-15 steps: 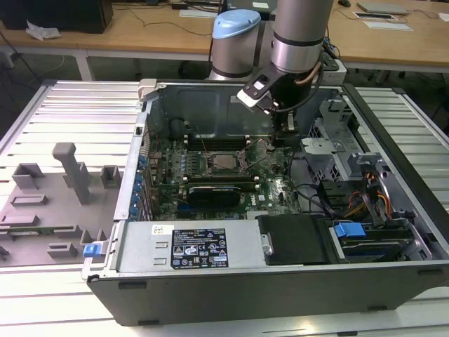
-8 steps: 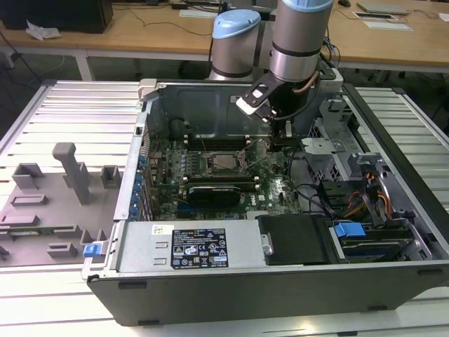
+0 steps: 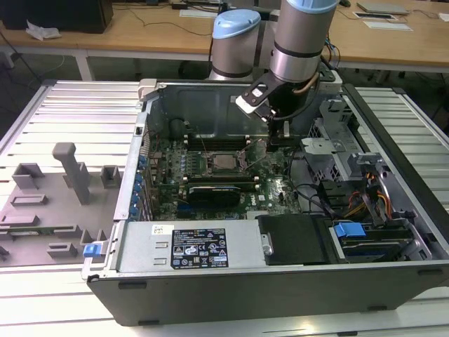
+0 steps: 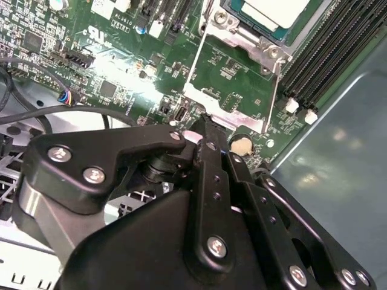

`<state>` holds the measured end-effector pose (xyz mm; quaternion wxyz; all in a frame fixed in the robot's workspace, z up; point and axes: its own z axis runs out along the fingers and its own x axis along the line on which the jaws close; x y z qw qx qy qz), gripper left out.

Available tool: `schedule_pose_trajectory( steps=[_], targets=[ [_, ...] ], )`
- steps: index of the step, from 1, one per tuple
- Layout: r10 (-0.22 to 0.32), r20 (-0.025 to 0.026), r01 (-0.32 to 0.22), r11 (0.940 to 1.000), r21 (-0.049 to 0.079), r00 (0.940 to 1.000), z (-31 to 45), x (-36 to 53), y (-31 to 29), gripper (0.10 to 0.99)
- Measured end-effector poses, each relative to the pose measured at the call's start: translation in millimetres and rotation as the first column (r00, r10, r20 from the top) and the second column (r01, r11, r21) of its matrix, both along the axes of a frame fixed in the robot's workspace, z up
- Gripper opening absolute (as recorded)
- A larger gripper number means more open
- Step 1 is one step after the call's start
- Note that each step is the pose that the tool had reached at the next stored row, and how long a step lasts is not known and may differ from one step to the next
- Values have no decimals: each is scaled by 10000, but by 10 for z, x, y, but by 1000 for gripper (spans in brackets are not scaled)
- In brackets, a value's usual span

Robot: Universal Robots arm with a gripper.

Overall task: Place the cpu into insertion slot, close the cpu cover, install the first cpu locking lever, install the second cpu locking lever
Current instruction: 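Close the cpu cover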

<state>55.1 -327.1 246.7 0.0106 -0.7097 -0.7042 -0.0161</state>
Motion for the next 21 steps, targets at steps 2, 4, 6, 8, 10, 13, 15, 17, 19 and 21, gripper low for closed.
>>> schedule_pose_trajectory(
  steps=[2,4,6,8,10,13,15,17,19,21],
  targets=[
    [1,-12,-1,10000,0,10000,0,0,0,106],
    [1,-22,-1,10000,-1,10000,1,0,0,106],
    [3,-21,-3,10000,-2,10000,17,-1,1,106],
    [1,12,-1,10000,1,10000,48,-12,7,106],
    [1,55,-1,10000,-1,10000,51,-51,15,106],
    [1,104,-1,10000,-5,9999,55,-115,34,106],
    [1,138,-1,10000,-13,9999,59,-151,48,106],
    [1,177,-1,10000,-17,9998,61,-188,62,106],
    [2,241,-1,10000,-20,9997,61,-240,78,106],
    [2,289,-1,10000,-21,9996,61,-283,91,106]
  ],
)
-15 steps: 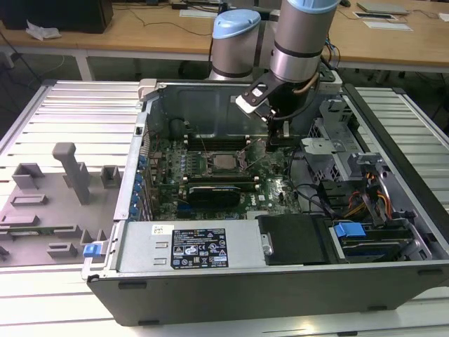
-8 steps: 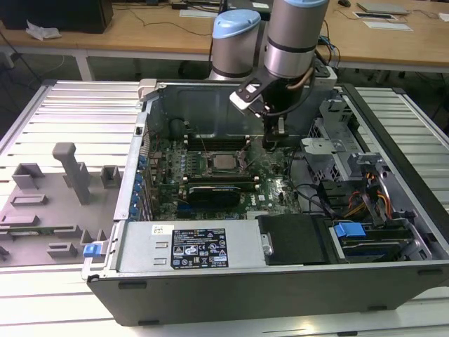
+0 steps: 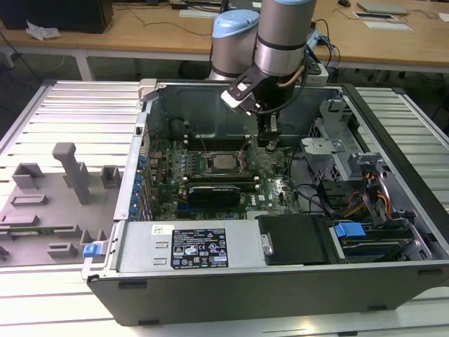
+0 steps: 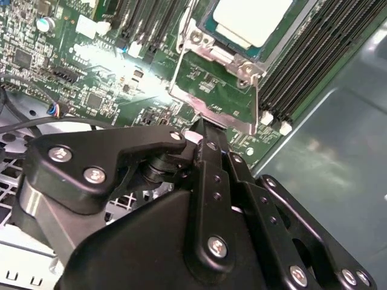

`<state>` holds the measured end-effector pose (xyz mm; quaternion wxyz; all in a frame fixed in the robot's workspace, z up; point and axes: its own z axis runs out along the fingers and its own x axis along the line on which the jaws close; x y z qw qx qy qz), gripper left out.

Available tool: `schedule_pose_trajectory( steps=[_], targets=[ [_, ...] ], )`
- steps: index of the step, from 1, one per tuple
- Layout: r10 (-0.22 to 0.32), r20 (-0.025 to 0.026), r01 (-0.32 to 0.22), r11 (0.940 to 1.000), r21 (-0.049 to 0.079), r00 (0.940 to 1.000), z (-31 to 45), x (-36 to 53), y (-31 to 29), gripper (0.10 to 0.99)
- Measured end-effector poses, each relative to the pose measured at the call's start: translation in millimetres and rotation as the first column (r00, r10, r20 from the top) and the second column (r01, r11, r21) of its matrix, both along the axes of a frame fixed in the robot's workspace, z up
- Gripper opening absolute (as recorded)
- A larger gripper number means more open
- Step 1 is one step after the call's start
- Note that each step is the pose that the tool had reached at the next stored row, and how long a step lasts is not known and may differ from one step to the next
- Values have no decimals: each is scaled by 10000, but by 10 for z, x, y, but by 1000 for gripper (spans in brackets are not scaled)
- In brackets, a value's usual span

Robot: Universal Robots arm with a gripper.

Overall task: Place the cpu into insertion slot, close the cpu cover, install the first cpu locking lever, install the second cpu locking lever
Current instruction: 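Close the cpu cover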

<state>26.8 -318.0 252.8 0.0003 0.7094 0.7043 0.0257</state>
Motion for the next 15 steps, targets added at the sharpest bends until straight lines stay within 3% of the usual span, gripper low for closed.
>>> schedule_pose_trajectory(
  steps=[4,8,9,10,15],
  targets=[
    [-2,75,2,10000,1,10000,0,-103,26,106],
    [0,81,0,10000,-2,10000,0,-171,36,106],
    [0,-196,1,10000,52,9998,-2,-168,37,106],
    [0,-241,1,10000,61,9997,-2,-168,36,106],
    [1,-241,0,10000,61,9997,-3,-251,31,106]
  ],
)
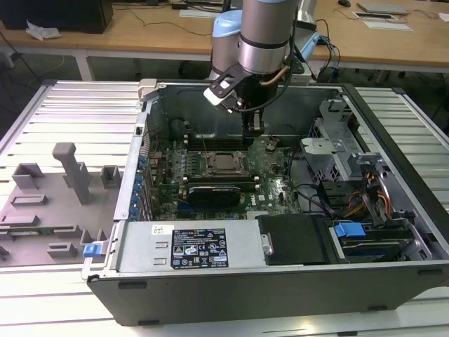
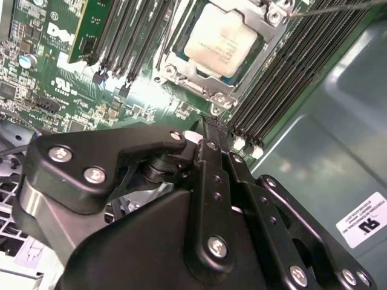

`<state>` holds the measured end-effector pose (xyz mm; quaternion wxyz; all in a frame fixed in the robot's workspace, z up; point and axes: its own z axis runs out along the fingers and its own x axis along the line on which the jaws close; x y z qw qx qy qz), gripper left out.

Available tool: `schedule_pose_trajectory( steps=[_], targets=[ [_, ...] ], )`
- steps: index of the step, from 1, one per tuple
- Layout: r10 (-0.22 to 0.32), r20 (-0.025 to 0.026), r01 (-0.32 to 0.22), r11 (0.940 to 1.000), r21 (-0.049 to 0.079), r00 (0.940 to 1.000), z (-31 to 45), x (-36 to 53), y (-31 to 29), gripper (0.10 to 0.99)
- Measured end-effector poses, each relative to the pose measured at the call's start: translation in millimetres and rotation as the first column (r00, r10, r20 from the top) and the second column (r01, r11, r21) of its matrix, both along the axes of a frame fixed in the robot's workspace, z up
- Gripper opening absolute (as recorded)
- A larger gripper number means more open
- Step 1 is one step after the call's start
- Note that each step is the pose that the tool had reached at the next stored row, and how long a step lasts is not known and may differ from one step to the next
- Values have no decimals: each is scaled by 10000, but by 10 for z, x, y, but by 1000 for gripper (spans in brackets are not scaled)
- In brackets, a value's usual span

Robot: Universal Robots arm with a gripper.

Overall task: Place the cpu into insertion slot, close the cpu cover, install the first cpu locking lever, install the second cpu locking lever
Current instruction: 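Close the cpu cover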

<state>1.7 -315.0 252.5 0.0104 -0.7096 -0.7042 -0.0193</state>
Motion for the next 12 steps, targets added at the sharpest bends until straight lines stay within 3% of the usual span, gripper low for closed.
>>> schedule_pose_trajectory(
  steps=[5,12],
  targets=[
    [-1,16,1,10000,0,10000,-14,-104,-7,106],
    [2,18,-2,10000,3,10000,-53,-191,-86,106]
  ],
)
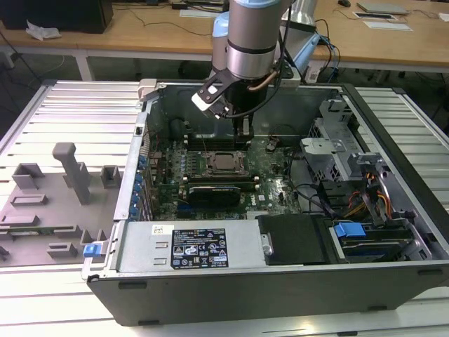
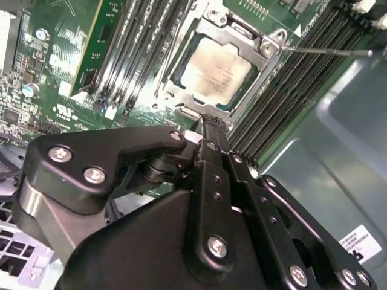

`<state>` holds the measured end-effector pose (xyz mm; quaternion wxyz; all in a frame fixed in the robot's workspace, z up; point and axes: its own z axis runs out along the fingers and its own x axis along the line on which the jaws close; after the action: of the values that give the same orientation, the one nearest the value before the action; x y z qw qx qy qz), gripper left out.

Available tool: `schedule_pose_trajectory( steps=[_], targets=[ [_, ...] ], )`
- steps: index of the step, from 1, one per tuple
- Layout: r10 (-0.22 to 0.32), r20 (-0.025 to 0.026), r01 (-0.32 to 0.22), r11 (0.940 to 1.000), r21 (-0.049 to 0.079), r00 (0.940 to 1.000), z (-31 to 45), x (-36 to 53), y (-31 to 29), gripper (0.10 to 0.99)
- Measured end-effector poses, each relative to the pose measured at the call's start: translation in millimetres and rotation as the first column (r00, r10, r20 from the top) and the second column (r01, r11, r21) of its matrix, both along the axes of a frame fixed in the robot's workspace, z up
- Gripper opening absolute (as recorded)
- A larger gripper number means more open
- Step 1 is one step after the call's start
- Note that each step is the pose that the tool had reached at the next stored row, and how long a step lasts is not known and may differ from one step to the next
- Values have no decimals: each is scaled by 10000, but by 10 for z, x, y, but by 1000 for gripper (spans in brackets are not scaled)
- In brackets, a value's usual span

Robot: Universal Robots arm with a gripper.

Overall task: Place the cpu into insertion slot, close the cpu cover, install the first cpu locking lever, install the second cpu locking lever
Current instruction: 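Close the cpu cover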

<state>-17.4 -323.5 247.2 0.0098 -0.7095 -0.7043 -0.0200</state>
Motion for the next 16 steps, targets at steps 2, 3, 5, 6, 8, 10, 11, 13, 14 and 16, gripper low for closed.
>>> schedule_pose_trajectory(
  steps=[2,3,5,6,8,10,11,13,14,16],
  targets=[
    [12,-1,-12,10000,-2,10000,-20,-17,-5,106],
    [27,-1,-27,10000,-3,10000,-27,-24,-5,106],
    [86,0,-86,10000,-2,10000,-37,-39,-5,106],
    [134,-2,-134,9999,-3,9999,-41,-47,-5,106],
    [281,-1,-281,9996,-12,9996,-48,-60,-5,106],
    [467,-7,-467,9989,-48,9989,-53,-69,-5,106],
    [550,-20,-550,9985,-79,9985,-55,-72,-5,106],
    [835,-111,-838,9962,-236,9964,-67,-88,-5,106],
    [929,-118,-931,9953,-250,9956,-79,-97,-5,106],
    [1144,-120,-1147,9931,-253,9934,-119,-132,-5,106]
  ],
)
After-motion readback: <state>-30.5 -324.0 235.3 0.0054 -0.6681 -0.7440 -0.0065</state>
